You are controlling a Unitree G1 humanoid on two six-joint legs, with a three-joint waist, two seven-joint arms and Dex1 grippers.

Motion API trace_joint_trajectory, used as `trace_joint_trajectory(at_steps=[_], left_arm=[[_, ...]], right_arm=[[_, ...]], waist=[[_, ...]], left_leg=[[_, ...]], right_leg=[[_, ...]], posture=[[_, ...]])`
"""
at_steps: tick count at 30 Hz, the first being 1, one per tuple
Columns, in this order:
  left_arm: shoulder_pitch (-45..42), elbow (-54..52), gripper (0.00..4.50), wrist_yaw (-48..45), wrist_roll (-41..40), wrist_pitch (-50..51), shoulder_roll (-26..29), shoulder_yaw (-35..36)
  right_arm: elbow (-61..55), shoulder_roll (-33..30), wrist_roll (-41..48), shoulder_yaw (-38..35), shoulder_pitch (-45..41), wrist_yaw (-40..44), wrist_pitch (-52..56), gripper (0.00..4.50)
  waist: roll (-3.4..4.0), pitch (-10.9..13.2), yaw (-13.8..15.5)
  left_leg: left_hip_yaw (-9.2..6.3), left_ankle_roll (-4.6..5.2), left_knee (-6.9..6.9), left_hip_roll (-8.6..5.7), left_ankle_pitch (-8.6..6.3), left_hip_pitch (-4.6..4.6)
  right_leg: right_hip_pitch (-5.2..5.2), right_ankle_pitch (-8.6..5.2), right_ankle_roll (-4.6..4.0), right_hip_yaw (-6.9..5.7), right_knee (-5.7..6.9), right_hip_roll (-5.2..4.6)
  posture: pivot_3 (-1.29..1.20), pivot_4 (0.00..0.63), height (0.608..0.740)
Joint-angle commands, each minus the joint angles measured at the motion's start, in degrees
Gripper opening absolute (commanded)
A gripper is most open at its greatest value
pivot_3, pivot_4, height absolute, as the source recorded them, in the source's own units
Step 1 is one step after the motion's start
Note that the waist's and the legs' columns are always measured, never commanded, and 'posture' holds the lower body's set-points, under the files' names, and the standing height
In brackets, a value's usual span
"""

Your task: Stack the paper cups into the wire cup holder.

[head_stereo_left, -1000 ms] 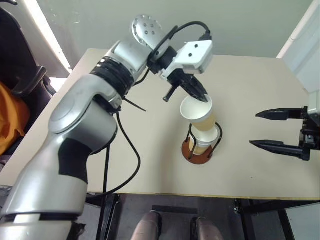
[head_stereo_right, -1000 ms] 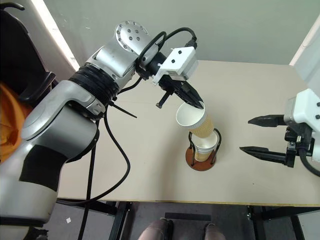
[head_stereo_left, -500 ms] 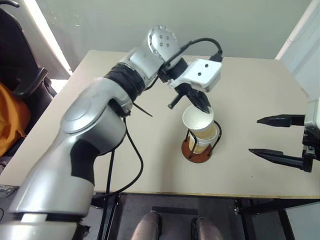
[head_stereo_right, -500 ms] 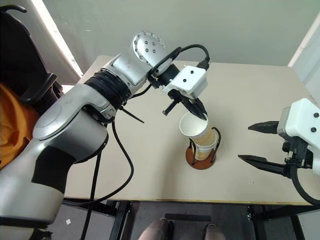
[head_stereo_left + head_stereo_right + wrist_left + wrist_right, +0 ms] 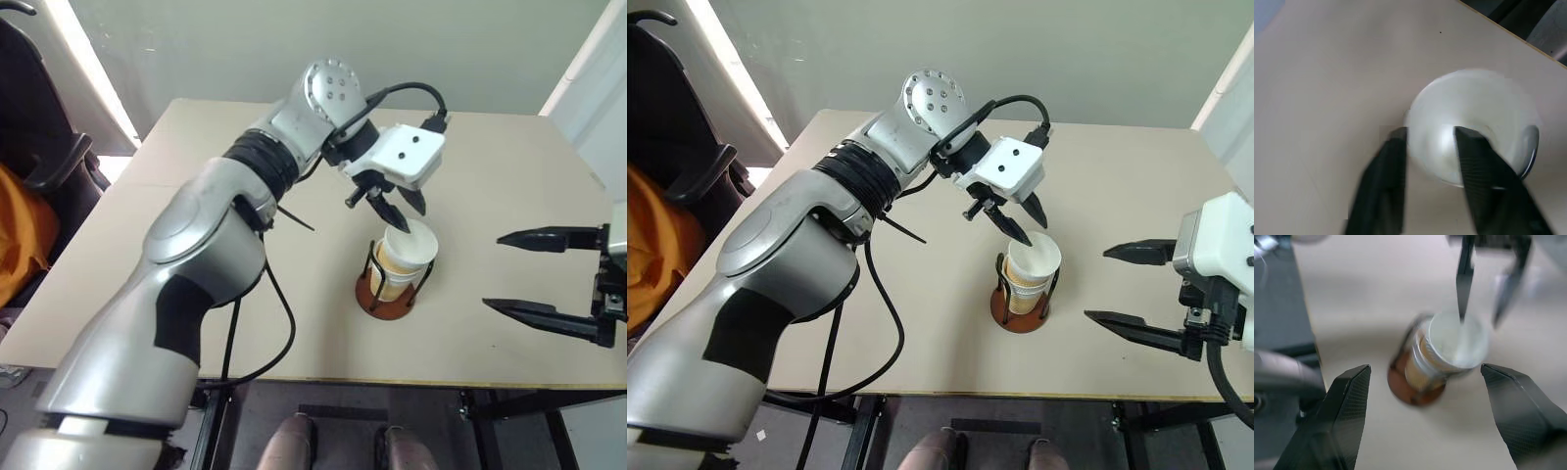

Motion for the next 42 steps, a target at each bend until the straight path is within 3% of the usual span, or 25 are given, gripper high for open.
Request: trace_joint_trajectory(at_steps=[1, 8, 12, 17, 20, 25, 30, 33, 42], left_arm=[[-0.82, 1.36, 2.97, -1.98, 2.12, -1.69, -0.81, 3.9], [-0.56, 3.99, 2.97, -1.98, 6.28, 1.53, 1.93, 15.67], [5.88, -0.97, 2.97, -1.98, 5.26, 8.47, 14.52, 23.9], [23.71, -24.3, 2.97, -1.61, 1.71, 24.34, 31.77, 32.54], [36.83, -41.23, 2.97, 3.59, -2.21, 35.95, 41.22, 40.9], [57.53, -57.8, 2.97, 13.14, -8.1, 49.84, 49.72, 57.0], [77.14, -64.85, 2.97, 21.42, -11.68, 58.55, 48.74, 73.53], [84.97, -67.4, 2.97, 24.4, -11.42, 59.7, 46.09, 77.57], [83.94, -65.92, 2.97, 26.9, -10.76, 59.49, 44.62, 77.26]], right_arm=[[0.19, -1.17, 3.3, 1.11, -1.06, -2.69, -1.36, 3.75], [7.84, -3.76, -2.33, 11.1, -2.18, 1.54, -8.8, 3.75], [14.48, -0.82, -4.52, 23.91, -9.5, 3.27, -14.64, 3.75], [23.65, 1.64, -8.57, 29.99, -11.95, 7.67, -18.33, 3.75], [28.15, 4.03, -9.63, 32.24, -15.12, 8.57, -19.65, 3.75], [33.71, 5.99, -13.05, 34.81, -17.5, 11.04, -21.95, 3.75], [37.69, 8.6, -16.83, 39.27, -21.39, 13.4, -24.14, 3.75], [39.04, 9.65, -18.36, 40.73, -23.0, 14.37, -24.57, 3.75], [41.96, 11.14, -21.95, 42.77, -26.29, 16.49, -25.12, 3.75]], waist=[[0.0, 0.0, 0.0], [0.03, -0.01, -0.04], [0.22, -0.13, -1.48], [0.34, -0.19, -2.5], [0.31, -0.2, -2.2], [0.26, -0.23, -1.94], [0.27, -0.24, -2.53], [0.26, -0.24, -2.99], [0.21, -0.26, -2.94]], left_leg=[[0.0, 0.0, 0.0, 0.0, 0.0, 0.0], [0.02, 0.05, 0.02, -0.01, -0.03, 0.0], [0.21, 0.05, -0.02, 0.02, -0.03, 0.13], [0.28, 0.08, -0.05, -0.08, -0.04, 0.36], [0.13, 0.14, 0.05, -0.12, -0.08, 0.29], [0.05, 0.15, 0.04, -0.13, -0.09, 0.46], [0.04, -0.13, -0.19, 0.07, 0.03, 1.35], [0.03, -0.26, -0.92, 0.09, 0.13, 1.84], [-0.38, -0.49, -1.89, 0.26, 0.98, 2.2]], right_leg=[[0.0, 0.0, 0.0, 0.0, 0.0, 0.0], [-0.02, -0.04, 0.06, 0.03, -0.01, -0.01], [-0.15, -0.05, 0.08, 0.09, 0.1, 0.11], [-0.18, -0.29, 0.23, 0.08, 0.47, 0.16], [-0.19, -0.3, 0.14, 0.04, 0.4, 0.16], [0.03, -0.41, -0.2, -0.1, 0.4, 0.13], [0.59, -0.94, -1.39, 0.0, 0.9, 0.05], [0.73, -0.94, -1.72, -0.01, 0.98, 0.07], [0.68, -0.39, -2.8, -0.22, 0.99, 0.27]], posture=[[0.0, 0.15, 0.74], [0.0, 0.15, 0.74], [0.0, 0.15, 0.74], [0.0, 0.15, 0.74], [0.0, 0.15, 0.74], [0.0, 0.15, 0.74], [0.0, 0.15, 0.74], [0.0, 0.15, 0.74], [0.0, 0.15, 0.74]])
